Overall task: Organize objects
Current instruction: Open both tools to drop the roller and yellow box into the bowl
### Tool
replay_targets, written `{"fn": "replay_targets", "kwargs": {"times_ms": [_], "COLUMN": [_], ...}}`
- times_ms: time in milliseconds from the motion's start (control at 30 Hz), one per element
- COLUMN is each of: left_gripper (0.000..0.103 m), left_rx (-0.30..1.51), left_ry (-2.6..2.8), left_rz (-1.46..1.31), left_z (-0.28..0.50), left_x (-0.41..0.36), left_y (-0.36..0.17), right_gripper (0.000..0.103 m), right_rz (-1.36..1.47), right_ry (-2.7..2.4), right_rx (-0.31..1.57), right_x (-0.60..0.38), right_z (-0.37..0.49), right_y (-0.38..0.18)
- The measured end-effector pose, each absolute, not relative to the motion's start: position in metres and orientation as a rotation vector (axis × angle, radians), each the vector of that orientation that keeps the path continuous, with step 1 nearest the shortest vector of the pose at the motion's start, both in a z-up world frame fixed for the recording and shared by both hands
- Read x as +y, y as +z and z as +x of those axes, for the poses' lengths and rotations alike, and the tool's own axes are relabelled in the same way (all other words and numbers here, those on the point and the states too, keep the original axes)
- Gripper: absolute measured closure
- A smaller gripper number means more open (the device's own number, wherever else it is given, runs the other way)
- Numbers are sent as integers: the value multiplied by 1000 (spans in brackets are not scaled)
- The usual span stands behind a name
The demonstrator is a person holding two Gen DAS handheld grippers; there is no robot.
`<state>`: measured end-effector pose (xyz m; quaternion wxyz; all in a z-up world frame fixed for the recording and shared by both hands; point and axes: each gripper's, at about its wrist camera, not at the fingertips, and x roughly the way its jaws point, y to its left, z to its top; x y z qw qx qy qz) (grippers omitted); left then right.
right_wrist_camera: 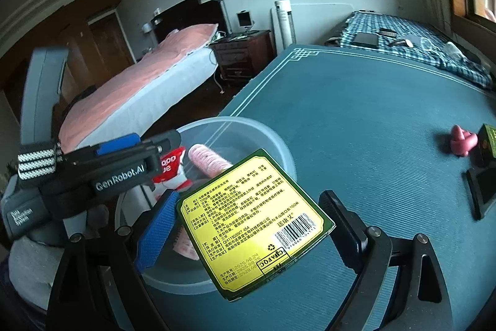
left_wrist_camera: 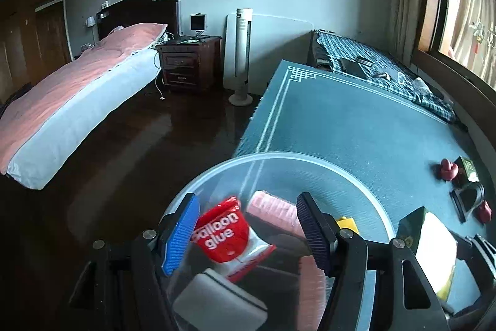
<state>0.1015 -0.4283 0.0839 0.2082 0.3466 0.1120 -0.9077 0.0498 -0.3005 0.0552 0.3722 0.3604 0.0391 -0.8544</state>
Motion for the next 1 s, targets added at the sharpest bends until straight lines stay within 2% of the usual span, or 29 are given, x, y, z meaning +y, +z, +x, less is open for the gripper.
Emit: {"fn": "replay_targets", "kwargs": {"times_ms": [333, 1000], "left_gripper": [26, 23], "left_rx": [349, 356], "left_ry": [-2502, -2499], "left_rz": [932, 926], "left_z": [111, 112], "left_x": [-441, -439], "left_y": [87, 87], "right_gripper": [11, 8], "right_rz": [964, 976], "right_ry": [-2135, -2141], "right_rx": [113, 71], "right_x": [-317, -309], "right_z": [51, 49], "right_y": [45, 44]}}
